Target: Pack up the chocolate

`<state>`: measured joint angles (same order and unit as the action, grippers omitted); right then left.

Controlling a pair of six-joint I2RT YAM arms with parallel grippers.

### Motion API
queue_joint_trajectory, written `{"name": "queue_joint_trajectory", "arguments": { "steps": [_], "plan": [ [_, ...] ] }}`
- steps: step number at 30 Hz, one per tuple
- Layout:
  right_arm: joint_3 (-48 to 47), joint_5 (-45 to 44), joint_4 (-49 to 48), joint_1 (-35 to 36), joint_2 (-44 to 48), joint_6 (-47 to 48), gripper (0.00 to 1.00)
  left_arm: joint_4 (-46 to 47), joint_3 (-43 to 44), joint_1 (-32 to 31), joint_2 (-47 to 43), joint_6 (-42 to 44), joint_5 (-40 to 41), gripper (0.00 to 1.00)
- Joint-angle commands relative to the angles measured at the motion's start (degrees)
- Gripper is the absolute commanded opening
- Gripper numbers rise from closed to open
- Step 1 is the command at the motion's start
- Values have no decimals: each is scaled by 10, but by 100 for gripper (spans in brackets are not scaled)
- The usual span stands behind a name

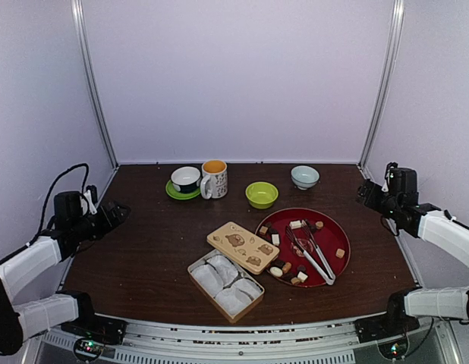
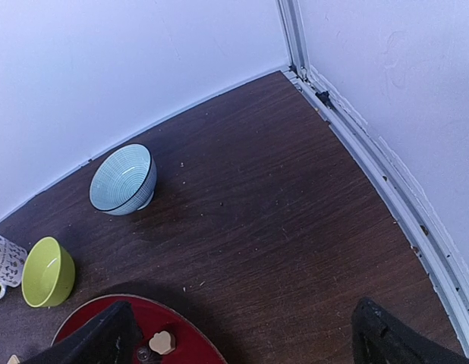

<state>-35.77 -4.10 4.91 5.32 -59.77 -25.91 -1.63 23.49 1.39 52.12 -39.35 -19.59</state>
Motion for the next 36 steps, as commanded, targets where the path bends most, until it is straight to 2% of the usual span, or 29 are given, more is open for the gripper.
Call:
{"name": "queue_joint_trajectory", "arguments": {
  "steps": [1,10,19,28,36],
  "plan": [
    [9,10,-15,-3,2,3,100,1,19,-2,18,29,-35,98],
    [6,12,-13,-3,0,14,100,50,13,-2,48,40,-143,98],
    [5,25,-22,-3,-3,12,99,78,4,-5,79,21,-174,97],
    [4,40,-24,-3,-5,12,99,158,6,-88,132,-32,-167,98],
    [0,47,-24,-3,-5,14,99,200,19,-134,175,-93,-148,98]
  ]
}}
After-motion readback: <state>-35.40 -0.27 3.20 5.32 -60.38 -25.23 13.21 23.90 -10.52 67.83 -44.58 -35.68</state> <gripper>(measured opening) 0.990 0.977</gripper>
